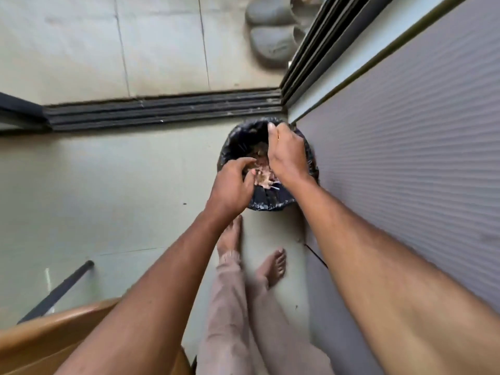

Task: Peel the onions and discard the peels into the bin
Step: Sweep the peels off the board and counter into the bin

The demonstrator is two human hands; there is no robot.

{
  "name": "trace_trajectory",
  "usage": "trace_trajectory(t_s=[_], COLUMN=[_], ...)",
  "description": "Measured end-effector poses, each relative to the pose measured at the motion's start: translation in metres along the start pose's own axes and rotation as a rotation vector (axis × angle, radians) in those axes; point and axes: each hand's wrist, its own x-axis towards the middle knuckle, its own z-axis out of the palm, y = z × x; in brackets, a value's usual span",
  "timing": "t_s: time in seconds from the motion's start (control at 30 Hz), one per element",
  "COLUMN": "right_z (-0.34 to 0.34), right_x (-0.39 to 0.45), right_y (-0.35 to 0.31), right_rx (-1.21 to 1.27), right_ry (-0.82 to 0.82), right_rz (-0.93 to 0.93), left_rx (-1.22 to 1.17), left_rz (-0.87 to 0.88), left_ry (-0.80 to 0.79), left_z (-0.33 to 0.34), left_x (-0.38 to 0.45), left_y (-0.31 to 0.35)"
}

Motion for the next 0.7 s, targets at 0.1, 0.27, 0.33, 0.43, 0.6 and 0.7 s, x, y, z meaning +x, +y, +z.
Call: trace_trajectory(t_s=[0.1,0.27,0.33,0.43,0.6,0.7], right_z=[0.055,0.106,0.111,0.1,0.076,0.078], right_x=[0.032,0.059,0.056,0.045,0.032,0.029], right_y=[0.053,0.106,0.115,0.115,0.106,0.103], right_rx=[-0.012,-0.204,-0.291,-0.333,-0.301,-0.421], right_ry=[-0.013,-0.251,-0.318,-0.139,-0.22,-0.266], right_rz=[-0.017,-0.015,-0.009,-0.078,-0.049,-0.106], left_rx=[0.013,0.049,0.068,0.088,0.158,0.242], left_rz=[-0.018,-0.039,-0.029,-0.011,0.012,0.033], left_ry=[-0.051,-0.073,-0.095,-0.11,-0.075,-0.035], left_z=[0.042,0.078,0.081,0.081,0.079,0.075], left_x=[0.045,0.092,0.098,0.097,0.089,0.09], left_y=[-0.043,-0.085,-0.089,-0.086,-0.074,-0.07])
